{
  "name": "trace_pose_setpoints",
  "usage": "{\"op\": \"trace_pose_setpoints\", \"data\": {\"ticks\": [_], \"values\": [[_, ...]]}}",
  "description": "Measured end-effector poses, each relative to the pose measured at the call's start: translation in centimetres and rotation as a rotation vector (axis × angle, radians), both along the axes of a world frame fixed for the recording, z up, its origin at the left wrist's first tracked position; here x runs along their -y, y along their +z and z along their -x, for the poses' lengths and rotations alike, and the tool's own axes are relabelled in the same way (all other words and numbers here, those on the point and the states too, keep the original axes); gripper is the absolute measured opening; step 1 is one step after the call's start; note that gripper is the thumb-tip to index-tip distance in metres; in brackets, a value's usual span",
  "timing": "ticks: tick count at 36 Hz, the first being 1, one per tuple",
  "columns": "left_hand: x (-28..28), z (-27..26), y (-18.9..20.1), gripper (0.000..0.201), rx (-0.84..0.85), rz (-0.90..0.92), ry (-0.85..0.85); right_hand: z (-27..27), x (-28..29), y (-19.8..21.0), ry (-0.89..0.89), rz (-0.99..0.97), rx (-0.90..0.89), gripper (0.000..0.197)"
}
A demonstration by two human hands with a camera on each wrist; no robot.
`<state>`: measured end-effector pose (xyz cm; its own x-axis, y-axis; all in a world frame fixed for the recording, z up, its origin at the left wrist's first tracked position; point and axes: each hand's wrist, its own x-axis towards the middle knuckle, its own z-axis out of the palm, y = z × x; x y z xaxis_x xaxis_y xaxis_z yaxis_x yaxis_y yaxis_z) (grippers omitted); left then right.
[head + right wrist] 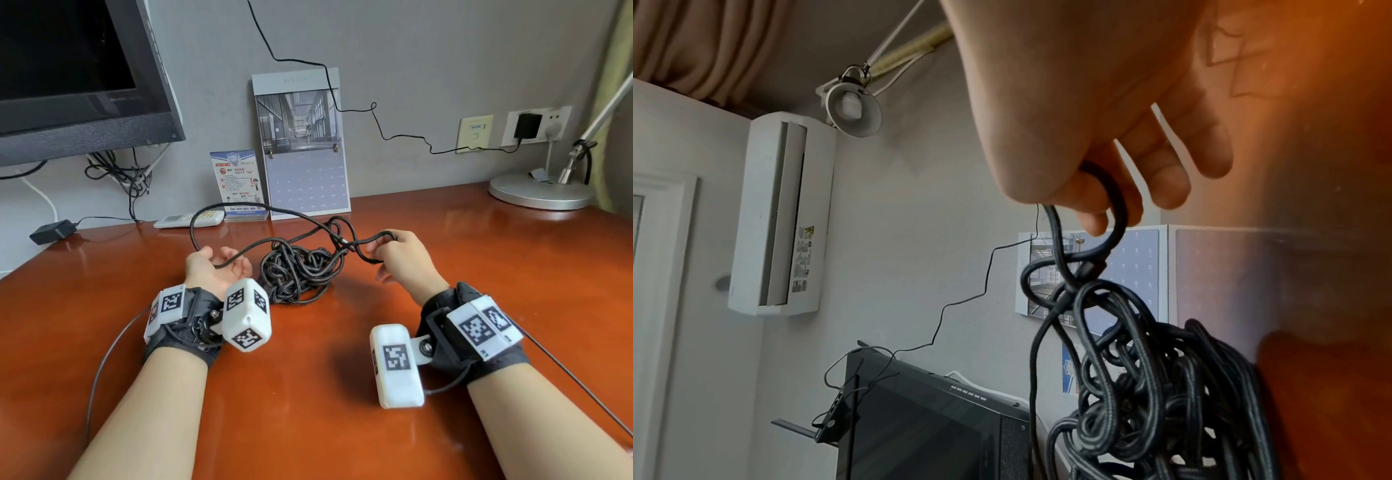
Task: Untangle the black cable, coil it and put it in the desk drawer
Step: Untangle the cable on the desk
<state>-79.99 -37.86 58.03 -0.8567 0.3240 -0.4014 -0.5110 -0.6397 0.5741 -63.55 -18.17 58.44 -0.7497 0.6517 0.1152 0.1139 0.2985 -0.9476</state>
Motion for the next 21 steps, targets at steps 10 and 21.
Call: {"op": "trace_pose_setpoints", "data": {"ticks": [10, 21], "values": [[4.5, 4.0, -1.7, 0.009, -0.141, -0.426, 0.045, -0.1, 0.2, -0.1, 0.007, -0.01, 0.008, 0.03], [3.5, 3.8, -2.1, 0.029, -0.064, -0.337, 0.346, -0.1, 0.4, 0.1, 0.033, -0.014, 0.026, 0.029]]}}
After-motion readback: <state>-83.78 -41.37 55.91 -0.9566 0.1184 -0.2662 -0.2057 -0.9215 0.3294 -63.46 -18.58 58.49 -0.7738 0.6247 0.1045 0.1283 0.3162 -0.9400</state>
